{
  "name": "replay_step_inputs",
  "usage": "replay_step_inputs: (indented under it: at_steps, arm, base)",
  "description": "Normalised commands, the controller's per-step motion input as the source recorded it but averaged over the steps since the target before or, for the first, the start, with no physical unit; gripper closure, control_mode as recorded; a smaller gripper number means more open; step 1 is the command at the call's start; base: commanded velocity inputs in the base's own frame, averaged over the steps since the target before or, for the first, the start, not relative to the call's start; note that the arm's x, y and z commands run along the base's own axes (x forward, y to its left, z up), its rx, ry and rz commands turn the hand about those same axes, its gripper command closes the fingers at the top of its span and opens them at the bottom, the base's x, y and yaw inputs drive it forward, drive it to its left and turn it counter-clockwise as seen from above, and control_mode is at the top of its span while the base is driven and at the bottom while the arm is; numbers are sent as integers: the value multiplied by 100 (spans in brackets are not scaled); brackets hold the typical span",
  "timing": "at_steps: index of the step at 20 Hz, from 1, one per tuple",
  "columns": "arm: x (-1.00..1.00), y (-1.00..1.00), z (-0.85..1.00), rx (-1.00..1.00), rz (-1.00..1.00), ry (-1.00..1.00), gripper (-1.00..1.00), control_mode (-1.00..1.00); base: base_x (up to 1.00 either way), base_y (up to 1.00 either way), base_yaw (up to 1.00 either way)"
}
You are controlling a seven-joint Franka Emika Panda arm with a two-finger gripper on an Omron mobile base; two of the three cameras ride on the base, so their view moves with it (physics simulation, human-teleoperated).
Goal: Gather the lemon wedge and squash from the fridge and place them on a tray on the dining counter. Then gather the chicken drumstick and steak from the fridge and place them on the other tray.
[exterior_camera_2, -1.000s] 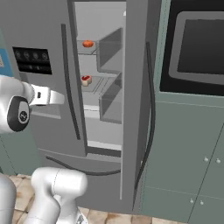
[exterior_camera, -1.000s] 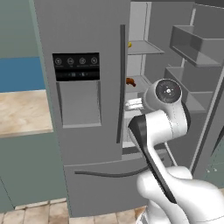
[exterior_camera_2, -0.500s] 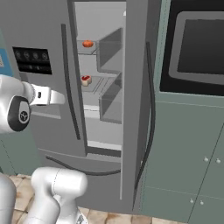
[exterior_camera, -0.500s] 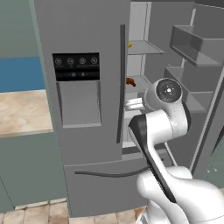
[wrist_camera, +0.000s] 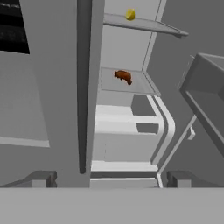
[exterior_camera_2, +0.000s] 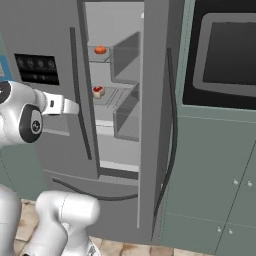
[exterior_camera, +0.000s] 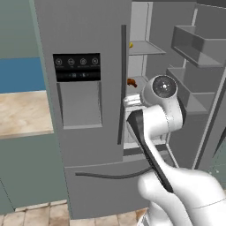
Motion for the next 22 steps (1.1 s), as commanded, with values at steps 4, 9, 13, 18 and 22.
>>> replay_step_inputs:
  at_steps: [4, 9, 13, 18, 22]
  arm:
    - [44, 9, 0, 4, 2, 0, -100, -100]
    - [45, 24, 0, 4, 0, 0, -100, -100]
    - [45, 20, 0, 1, 0, -2, -100, -100]
    - [41, 2, 0, 0, 0, -4, -100, -100]
    - [43, 0, 0, 0, 3, -4, -100, -100]
  base:
    - [0, 0, 0]
    - [0, 0, 0]
    - [0, 0, 0]
    - [0, 0, 0]
    - [0, 0, 0]
